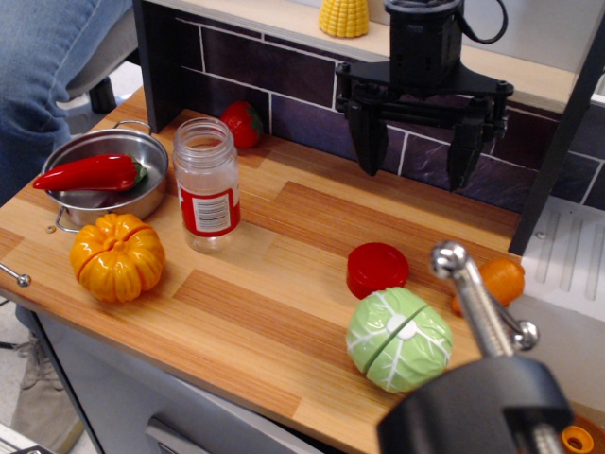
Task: Put cap on container
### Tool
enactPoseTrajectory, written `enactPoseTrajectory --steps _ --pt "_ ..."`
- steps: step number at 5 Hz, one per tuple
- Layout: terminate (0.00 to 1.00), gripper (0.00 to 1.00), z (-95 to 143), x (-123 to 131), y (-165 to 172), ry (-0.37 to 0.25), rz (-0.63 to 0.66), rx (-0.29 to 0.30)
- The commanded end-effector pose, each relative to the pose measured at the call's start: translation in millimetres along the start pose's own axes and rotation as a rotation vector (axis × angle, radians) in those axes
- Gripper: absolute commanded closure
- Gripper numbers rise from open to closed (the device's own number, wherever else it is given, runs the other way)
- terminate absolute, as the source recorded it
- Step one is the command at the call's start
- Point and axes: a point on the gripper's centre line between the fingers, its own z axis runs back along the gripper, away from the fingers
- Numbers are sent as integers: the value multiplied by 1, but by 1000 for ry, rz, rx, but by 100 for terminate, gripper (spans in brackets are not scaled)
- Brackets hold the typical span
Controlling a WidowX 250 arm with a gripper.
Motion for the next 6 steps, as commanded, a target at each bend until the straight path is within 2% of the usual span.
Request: enactPoseTrajectory --steps 1,3,6 --pt "0 0 0 0 0 0 0 0" --pt "0 0 -29 -5 18 -25 -45 51" --pt "0 0 -65 -9 25 -88 -57 105"
